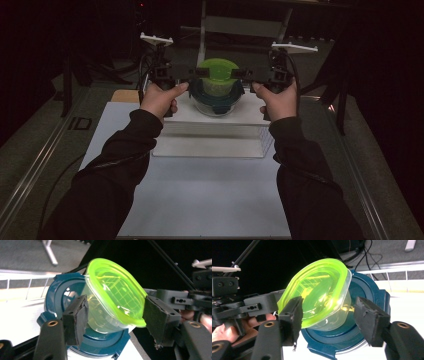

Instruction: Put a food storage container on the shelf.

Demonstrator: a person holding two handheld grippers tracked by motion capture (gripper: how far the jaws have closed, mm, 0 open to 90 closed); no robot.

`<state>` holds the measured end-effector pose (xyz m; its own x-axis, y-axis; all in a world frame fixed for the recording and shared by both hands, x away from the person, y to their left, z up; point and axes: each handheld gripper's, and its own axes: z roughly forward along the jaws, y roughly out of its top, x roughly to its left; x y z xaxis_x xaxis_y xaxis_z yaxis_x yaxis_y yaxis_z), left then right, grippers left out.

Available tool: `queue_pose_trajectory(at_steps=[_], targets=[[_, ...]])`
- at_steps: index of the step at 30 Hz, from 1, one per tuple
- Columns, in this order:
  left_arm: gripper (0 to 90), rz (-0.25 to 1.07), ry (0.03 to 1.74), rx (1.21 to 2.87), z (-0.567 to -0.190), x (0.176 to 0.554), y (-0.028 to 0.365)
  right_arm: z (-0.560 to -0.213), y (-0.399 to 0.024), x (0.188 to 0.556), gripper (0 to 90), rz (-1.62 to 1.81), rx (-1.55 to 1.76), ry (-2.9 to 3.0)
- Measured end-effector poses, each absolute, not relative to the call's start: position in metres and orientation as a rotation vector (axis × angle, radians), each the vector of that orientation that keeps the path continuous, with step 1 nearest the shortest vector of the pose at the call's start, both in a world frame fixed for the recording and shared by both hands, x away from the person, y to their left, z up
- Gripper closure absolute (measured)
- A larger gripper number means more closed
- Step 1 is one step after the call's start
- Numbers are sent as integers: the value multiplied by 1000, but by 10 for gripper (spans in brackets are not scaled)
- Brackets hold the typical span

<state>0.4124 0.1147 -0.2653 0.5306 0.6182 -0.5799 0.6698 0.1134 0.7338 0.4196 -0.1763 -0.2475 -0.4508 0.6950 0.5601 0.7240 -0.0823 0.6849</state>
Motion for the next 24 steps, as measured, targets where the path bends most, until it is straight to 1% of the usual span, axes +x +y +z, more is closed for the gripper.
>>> queue_pose_trajectory(at_steps=[2, 4, 5, 6, 7, 9, 12, 14, 18, 21, 24], targets=[[284, -53, 1098, 1565, -266, 409, 116, -247, -177, 418, 339, -1622, -1618, -2124], [247, -51, 1054, 1553, -266, 405, 119, -248, -178, 415, 279, -1634, -1578, -2146], [238, -44, 1035, 1552, -266, 403, 120, -248, -178, 414, 261, -1643, -1551, -2151], [210, -32, 1016, 1549, -265, 400, 122, -248, -178, 413, 246, -1646, -1536, -2161], [162, -26, 1004, 1547, -265, 398, 123, -249, -178, 411, 238, -1655, -1525, -2171], [130, -4, 972, 1551, -265, 393, 124, -249, -179, 408, 236, -1662, -1512, -2192], [2, 30, 939, 1576, -267, 385, 123, -250, -180, 403, 234, -1679, -1496, -2211], [2, 62, 924, 1581, -268, 379, 123, -253, -180, 399, 231, -1685, -1477, -2227], [2, 82, 893, 1604, -273, 366, 122, -261, -179, 391, 224, -1680, -1438, -2273], [2, 137, 866, 1627, -277, 354, 121, -265, -180, 383, 220, -1684, -1419, -2309], [2, 155, 851, 1631, -279, 346, 122, -270, -182, 377, 218, -1682, -1411, -2332]])
